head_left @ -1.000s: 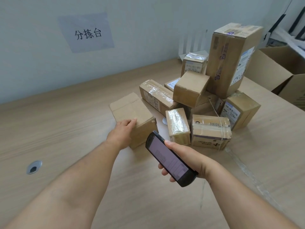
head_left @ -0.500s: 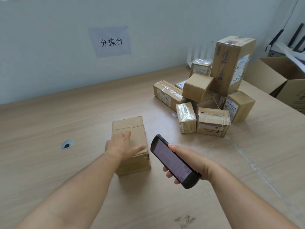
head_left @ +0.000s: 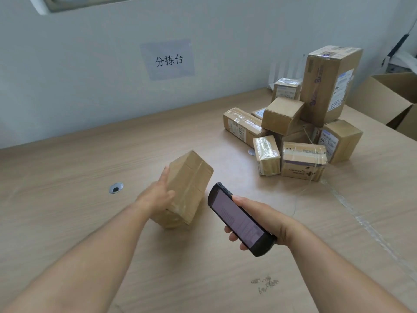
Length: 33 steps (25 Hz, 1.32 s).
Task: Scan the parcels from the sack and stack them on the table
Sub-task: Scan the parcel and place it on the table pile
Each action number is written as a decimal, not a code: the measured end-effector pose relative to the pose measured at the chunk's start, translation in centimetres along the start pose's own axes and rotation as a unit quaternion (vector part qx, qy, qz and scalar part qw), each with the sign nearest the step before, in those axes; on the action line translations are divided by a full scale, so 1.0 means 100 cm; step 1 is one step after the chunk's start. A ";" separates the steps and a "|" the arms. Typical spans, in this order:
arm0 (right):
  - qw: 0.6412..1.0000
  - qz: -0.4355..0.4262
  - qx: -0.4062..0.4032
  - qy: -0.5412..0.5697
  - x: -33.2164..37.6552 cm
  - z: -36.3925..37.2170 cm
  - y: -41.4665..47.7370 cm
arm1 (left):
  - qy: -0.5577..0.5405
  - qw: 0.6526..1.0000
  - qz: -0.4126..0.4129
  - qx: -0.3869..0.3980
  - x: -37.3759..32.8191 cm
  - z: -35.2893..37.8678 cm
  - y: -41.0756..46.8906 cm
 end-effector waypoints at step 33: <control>0.995 0.046 0.014 -0.086 -0.023 0.064 0.020 | 0.136 0.965 -0.066 0.215 0.081 0.058 -0.038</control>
Point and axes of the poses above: each hand's wrist, its own y-axis towards the middle knuckle, its own z-axis out of the palm, x = y × z, the point moved 9 cm from there along y, towards the middle knuckle, and after that the axes turned 6 degrees about y, right-handed, at the moved point
